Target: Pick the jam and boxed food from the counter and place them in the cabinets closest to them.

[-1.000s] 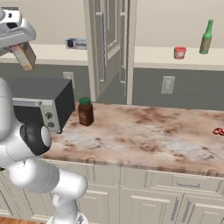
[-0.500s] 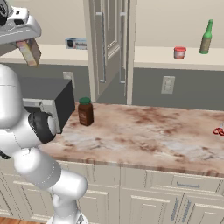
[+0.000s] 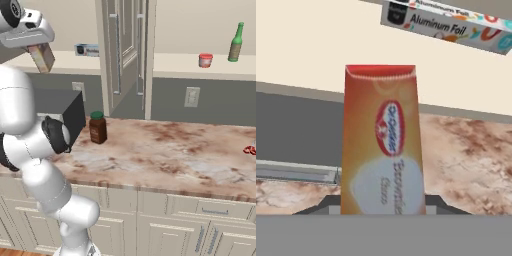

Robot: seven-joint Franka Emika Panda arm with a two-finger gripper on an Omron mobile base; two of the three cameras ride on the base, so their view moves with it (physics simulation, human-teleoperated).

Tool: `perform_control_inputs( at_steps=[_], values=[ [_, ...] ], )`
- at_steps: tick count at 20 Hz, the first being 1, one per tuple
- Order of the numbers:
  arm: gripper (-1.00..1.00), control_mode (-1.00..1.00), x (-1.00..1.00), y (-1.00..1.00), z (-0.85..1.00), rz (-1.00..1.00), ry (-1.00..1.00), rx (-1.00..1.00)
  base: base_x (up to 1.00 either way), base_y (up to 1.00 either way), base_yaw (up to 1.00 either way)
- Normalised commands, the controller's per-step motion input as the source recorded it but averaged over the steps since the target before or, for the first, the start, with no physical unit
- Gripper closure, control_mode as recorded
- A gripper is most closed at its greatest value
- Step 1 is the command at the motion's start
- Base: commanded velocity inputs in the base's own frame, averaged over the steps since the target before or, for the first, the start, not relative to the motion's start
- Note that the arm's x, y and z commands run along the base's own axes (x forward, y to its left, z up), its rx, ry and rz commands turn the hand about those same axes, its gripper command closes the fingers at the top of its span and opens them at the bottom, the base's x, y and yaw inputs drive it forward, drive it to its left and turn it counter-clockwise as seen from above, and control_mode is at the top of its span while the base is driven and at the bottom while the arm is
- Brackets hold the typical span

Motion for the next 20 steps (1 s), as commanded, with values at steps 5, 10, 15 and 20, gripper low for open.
perform_control_inputs(
  at_steps=[5,10,15,20],
  values=[
    [1.00,-1.00,0.61,0.13,0.00,-0.07,-0.01,0.03,0.00,0.00,0.00],
    [1.00,-1.00,0.61,0.30,0.00,-0.05,0.00,0.04,0.00,0.00,0.00],
    [1.00,-1.00,0.65,0.31,0.00,-0.04,0.00,0.03,0.00,0.00,0.00],
    [1.00,-1.00,0.67,0.25,0.00,-0.04,0.00,0.00,0.00,0.00,0.00]
  ],
)
